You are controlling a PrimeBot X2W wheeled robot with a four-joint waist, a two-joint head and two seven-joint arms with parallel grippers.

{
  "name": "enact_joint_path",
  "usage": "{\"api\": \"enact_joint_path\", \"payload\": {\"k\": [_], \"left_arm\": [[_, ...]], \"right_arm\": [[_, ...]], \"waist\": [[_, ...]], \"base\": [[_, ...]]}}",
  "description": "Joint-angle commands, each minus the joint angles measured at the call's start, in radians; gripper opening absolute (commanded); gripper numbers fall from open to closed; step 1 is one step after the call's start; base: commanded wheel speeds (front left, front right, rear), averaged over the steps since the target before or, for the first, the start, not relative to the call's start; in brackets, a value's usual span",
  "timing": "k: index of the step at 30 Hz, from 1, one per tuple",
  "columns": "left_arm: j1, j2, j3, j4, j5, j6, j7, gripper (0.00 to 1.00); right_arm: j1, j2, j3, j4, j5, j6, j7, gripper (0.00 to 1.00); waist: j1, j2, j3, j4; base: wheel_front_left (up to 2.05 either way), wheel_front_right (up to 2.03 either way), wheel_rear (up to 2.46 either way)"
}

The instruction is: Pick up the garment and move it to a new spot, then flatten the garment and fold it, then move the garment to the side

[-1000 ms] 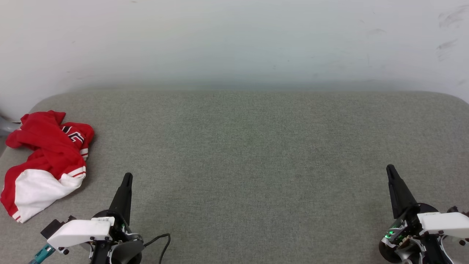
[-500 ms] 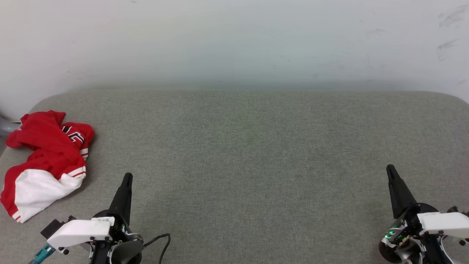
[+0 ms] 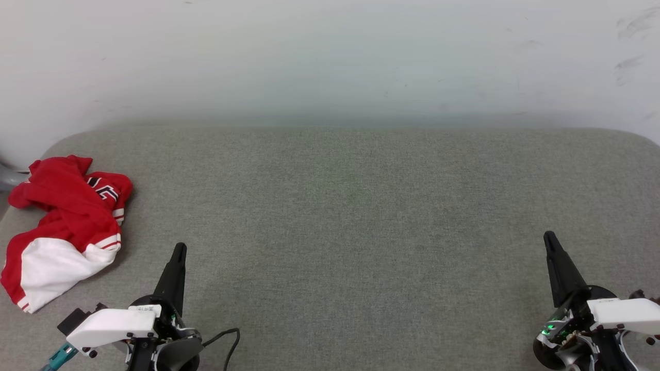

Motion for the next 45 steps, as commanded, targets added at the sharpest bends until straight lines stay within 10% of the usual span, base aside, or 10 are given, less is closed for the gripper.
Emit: {"api": "enact_joint_path", "payload": {"k": [1, 3, 4, 24, 45], "left_arm": [[-0.007, -0.002, 0.002, 0.000, 0.001, -0.003, 0.002, 0.00], [0.001, 0.000, -0.001, 0.003, 0.000, 0.000, -0.001, 0.00], [0.005, -0.001, -0.002, 0.010, 0.000, 0.000, -0.002, 1.00], [0.021, -0.002, 0.009, -0.039, 0.186, 0.004, -0.091, 1.00], [0.021, -0.001, -0.037, -0.167, 0.590, 0.122, -0.169, 1.00]], "right_arm": [[-0.012, 0.005, 0.000, 0.001, -0.005, -0.001, 0.001, 0.00], [0.002, 0.000, 0.000, 0.003, -0.001, 0.000, -0.001, 0.00], [0.007, 0.000, 0.001, 0.009, -0.001, 0.000, -0.001, 1.00], [0.026, 0.001, -0.003, -0.038, -0.221, 0.000, -0.090, 1.00], [0.027, 0.001, 0.017, -0.166, -0.643, 0.000, -0.168, 1.00]], "waist": [[0.0000, 0.0000, 0.000, 0.000], [0.0000, 0.0000, 0.000, 0.000], [0.0000, 0.0000, 0.000, 0.000], [0.0001, 0.0000, 0.004, 0.002], [0.0001, 0.0000, 0.010, 0.006]], "base": [[0.00, 0.00, 0.00], [0.00, 0.00, 0.00], [0.00, 0.00, 0.00], [0.00, 0.00, 0.00], [0.00, 0.00, 0.00]]}}
